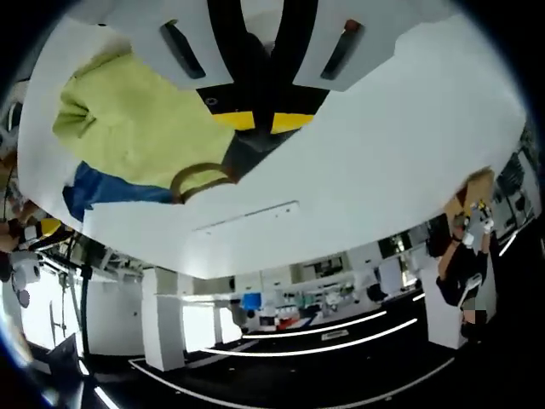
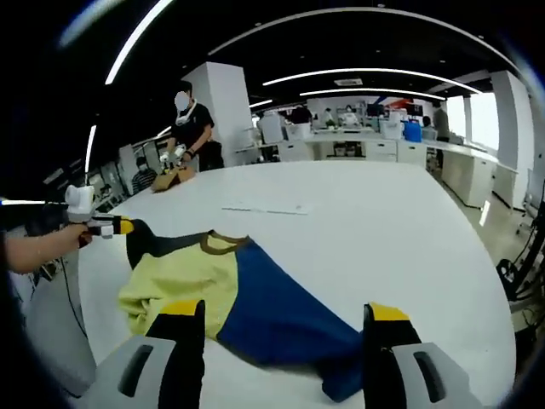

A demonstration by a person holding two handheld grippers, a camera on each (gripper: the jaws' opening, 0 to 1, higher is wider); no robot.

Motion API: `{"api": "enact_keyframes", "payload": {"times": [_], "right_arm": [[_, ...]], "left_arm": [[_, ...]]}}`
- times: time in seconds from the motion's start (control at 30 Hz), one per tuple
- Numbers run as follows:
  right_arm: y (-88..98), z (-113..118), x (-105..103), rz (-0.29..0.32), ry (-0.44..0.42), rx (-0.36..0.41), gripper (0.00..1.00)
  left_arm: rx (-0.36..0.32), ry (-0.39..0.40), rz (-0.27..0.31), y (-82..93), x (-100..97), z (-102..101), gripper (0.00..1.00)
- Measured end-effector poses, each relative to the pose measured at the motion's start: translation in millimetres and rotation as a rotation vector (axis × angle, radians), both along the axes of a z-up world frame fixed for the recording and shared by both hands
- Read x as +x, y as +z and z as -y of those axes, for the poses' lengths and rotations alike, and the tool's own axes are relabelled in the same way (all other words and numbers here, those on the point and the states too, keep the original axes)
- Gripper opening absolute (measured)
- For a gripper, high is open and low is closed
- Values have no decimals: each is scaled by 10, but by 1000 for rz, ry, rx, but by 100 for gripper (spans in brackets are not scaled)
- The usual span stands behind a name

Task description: Fold the garment on the visible template until the final outline fits inside the template.

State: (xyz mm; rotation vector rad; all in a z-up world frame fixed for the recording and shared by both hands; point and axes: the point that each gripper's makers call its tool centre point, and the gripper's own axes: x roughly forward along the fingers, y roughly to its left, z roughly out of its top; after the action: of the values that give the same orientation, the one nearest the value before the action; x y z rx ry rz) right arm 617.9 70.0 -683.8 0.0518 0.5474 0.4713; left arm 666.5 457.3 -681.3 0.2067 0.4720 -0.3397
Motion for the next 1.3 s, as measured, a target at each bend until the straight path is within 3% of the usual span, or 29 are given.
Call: {"api": "enact_keyframes", "payload": {"times": [0.3,0.73,1.3], "right_arm": [[9,-286,-220,-11,115,9,95],[89,-615,-445,16,267,50,99],[106,-663,-511,38,267,63,99]], "left_arm": [[-21,-28,-14,-53,54,252,1],[-56,-95,-20,-90,133,723,1],[14,-201,-127,-632,-44,1202,1]]}}
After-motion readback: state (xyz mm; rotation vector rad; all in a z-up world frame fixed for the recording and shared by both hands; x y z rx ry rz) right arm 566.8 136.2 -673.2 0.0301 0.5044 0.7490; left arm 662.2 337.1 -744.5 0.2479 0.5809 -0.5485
